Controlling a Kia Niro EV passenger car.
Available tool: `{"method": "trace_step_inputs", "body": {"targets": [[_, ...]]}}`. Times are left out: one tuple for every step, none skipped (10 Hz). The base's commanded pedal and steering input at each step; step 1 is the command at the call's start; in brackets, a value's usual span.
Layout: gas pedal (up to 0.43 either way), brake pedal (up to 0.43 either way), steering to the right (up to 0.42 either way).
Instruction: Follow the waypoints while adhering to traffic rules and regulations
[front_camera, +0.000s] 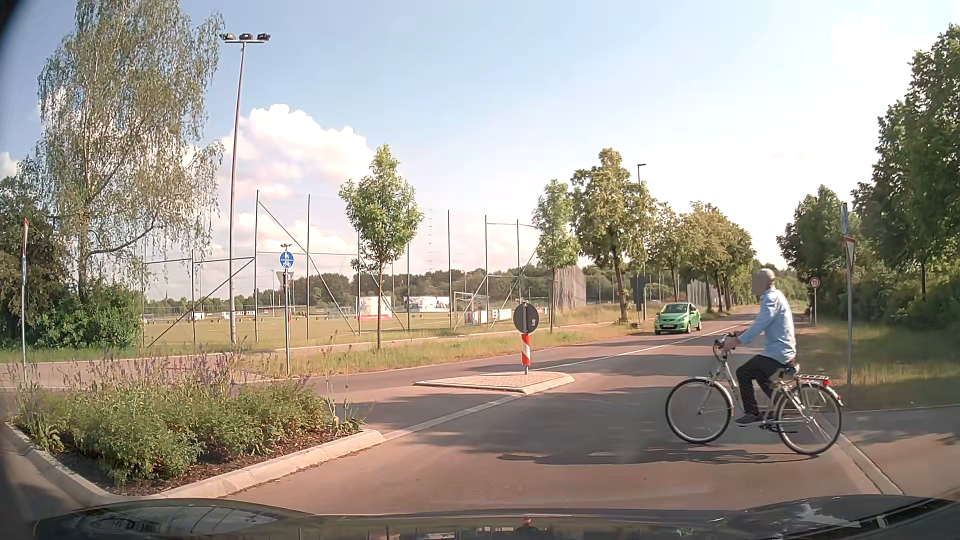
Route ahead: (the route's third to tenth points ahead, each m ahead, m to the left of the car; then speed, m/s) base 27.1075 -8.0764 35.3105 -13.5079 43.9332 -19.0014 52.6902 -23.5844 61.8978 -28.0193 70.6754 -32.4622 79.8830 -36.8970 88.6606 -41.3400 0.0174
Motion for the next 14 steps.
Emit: {"method": "trace_step_inputs", "body": {"targets": [[0.0,0.128,0.117],[0.0,0.128,0.117],[0.0,0.116,0.117],[0.0,0.012,0.117],[0.0,0.024,0.117],[0.0,0.037,0.116],[0.0,0.11,0.116],[0.0,0.122,0.115],[0.0,0.085,0.116],[0.0,0.018,0.115],[0.0,0.012,0.115],[0.0,0.018,0.115],[0.0,0.012,0.116],[0.0,0.012,0.119]]}}
